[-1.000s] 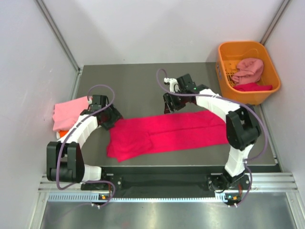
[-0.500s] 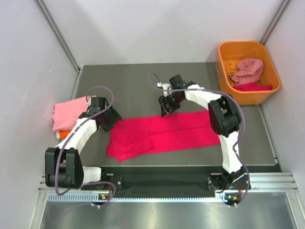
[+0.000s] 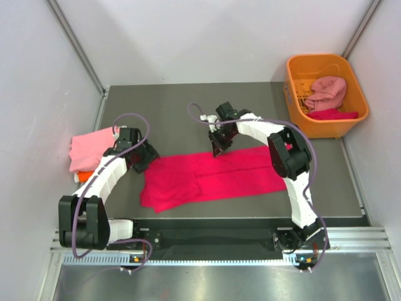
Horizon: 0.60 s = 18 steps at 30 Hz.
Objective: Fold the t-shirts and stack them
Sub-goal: Fold the tshirt
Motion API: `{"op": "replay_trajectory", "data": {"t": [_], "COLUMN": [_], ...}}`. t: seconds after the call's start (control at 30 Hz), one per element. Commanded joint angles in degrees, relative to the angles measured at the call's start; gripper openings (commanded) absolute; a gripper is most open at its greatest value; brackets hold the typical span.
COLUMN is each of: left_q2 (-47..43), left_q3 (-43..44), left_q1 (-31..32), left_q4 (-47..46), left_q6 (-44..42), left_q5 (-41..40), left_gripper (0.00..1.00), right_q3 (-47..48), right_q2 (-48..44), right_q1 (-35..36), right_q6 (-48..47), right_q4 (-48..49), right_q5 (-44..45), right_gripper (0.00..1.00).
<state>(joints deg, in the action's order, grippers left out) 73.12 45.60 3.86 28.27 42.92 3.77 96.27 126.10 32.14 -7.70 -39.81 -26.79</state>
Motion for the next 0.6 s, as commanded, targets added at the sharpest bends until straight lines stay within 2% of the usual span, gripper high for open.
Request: {"op": "replay_trajectory", "data": {"t": [0.0, 0.17, 0.37, 0.47, 0.57], "left_q2": [-0.17, 0.44, 1.32, 1.58, 1.50], "left_q3": [0.98, 1.24, 1.42, 1.42, 1.15], "left_q1": [0.01, 0.01, 0.01, 0.01, 0.01], "left_q4": [-0.67, -1.02, -1.73, -1.99, -2.26], "left_q6": [-1.26, -1.96, -2.05, -1.87, -1.87], "left_q5": [-0.61, -0.52, -0.34, 0.01, 0.27], "left_gripper": [0.69, 0.69, 0.69, 0.69, 0.69], "right_q3": [1.29, -2.40, 6.19, 8.93, 5.71], "right_q2": [-0.41, -6.56, -0.27, 3.61, 2.49], "right_q1": [-0.76, -7.70, -16.31, -21.41, -25.28], "right_q6": [0.93, 5.15, 12.96, 20.78, 28.60], "right_q4": [0.08, 4.48, 3.42, 5.35, 10.35], "right_q5": [1.75, -2.39, -5.29, -2.67, 4.61], "right_gripper": [0.00, 0.00, 0.00, 0.00, 0.00]}}
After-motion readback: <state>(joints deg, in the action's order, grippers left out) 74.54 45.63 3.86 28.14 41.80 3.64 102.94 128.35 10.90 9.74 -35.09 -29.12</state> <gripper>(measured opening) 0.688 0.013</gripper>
